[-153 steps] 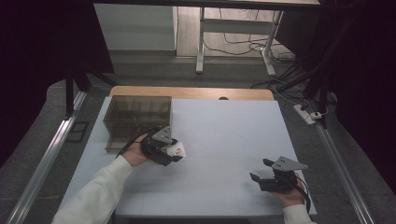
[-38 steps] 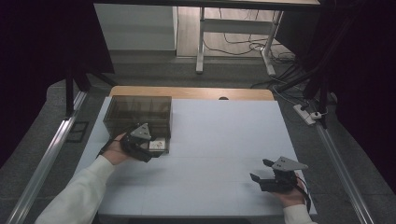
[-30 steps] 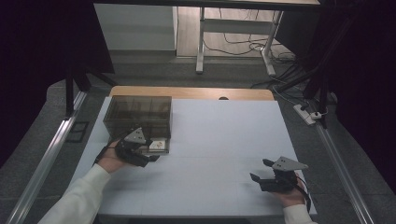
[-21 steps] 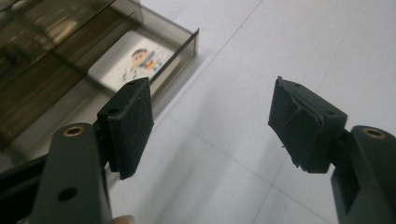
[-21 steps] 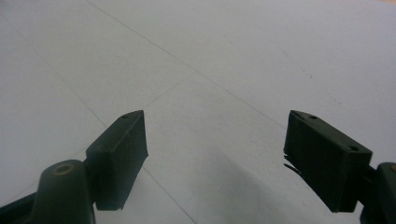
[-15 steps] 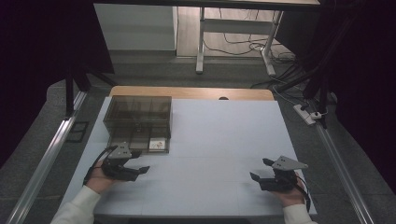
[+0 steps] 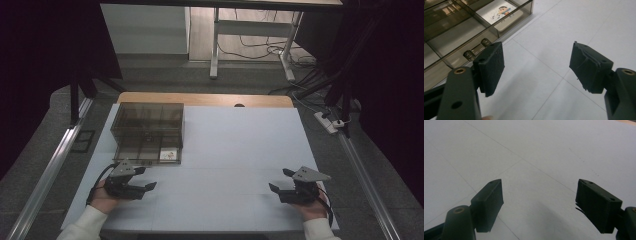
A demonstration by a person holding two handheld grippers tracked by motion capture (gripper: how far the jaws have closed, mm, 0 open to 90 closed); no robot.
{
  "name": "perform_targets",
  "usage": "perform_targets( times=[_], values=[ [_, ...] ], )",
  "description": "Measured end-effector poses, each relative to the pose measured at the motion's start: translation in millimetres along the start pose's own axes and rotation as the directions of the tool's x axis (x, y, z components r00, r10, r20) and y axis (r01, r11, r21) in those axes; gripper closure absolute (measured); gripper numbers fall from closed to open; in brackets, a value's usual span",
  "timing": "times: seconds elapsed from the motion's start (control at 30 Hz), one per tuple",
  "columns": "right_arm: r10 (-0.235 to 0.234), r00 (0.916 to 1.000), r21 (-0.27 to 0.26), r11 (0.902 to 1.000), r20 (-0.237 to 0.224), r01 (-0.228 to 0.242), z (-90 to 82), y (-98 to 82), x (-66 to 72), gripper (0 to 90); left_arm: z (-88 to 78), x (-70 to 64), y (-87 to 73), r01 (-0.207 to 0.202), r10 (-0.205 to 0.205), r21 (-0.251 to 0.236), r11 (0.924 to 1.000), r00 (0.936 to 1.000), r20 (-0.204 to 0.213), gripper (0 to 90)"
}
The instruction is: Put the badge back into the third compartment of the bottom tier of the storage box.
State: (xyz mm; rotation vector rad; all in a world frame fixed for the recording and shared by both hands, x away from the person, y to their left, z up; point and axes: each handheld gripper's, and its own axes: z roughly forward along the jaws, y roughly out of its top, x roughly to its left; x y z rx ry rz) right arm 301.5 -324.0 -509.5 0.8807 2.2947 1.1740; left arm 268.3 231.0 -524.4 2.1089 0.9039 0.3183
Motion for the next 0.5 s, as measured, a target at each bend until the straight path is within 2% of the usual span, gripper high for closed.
perform_targets(
  times=[0.17,0.5],
  values=[
    [-0.010,0.9999,0.014,0.9999,0.007,0.010,0.5,-0.9,0.2,22.0,-0.5,1.8,0.4,0.004,-0.004,-0.015,0.9999,1.0000,0.001,27.1],
    [-0.020,0.9998,0.013,0.9997,-0.005,0.020,-0.2,-1.2,3.2,21.7,0.1,2.4,-0.7,0.004,-0.004,-0.009,1.0000,1.0000,0.001,25.4]
  ],
)
